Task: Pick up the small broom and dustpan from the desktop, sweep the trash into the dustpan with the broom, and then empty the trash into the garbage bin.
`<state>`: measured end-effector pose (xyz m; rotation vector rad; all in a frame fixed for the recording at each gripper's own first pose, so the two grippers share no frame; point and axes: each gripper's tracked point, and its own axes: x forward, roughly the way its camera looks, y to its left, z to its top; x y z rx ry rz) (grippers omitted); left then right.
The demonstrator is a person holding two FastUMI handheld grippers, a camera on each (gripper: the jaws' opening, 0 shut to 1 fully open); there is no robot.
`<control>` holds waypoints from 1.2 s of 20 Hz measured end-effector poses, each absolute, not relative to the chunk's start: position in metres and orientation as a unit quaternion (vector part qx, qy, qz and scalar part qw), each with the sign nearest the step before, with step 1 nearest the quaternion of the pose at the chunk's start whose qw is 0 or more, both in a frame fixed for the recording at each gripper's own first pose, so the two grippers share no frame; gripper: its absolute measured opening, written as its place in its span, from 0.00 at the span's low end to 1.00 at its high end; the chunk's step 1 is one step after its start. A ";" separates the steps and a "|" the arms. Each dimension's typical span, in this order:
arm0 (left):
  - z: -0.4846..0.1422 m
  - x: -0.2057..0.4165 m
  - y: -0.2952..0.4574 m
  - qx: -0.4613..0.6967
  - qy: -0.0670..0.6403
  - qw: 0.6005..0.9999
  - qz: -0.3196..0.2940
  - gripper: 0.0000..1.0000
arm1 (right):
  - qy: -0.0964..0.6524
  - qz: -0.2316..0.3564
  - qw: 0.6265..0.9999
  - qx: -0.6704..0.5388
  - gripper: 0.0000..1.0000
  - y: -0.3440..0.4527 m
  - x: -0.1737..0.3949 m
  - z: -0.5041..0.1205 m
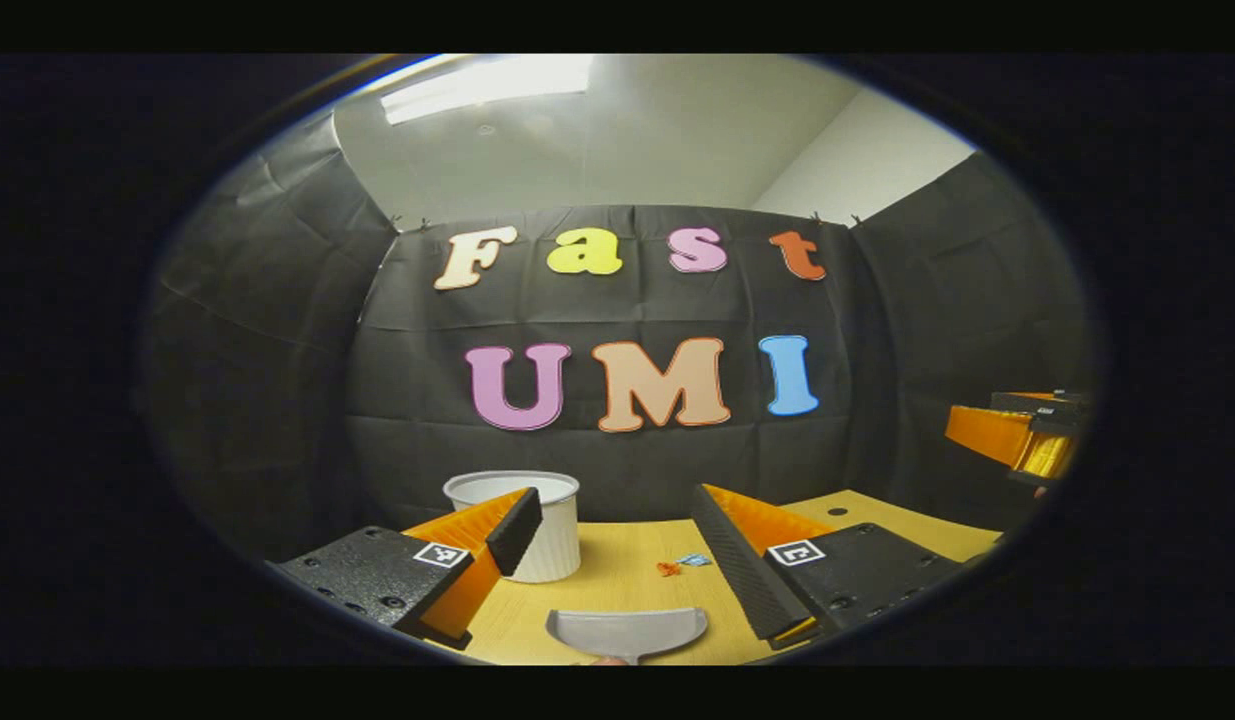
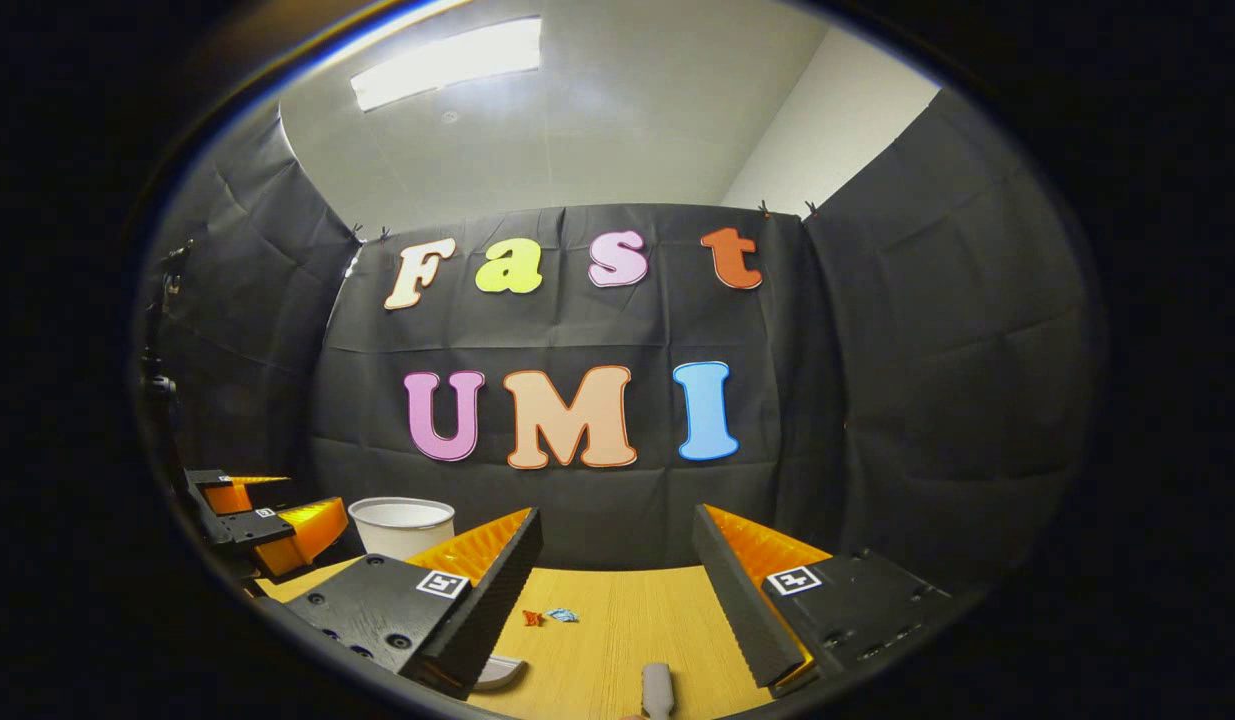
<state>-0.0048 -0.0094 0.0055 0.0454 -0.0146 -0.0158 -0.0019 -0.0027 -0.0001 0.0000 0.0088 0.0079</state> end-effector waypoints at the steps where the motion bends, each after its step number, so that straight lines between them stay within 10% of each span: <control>1: 0.006 -0.005 -0.008 0.023 -0.007 1.000 -0.008 0.92 | 0.004 0.004 1.000 0.000 0.92 -0.003 -0.002 0.001; 24: -0.072 -0.012 -0.017 0.017 0.115 0.993 -0.029 0.93 | 0.115 0.007 0.993 0.011 0.92 -0.009 -0.002 -0.076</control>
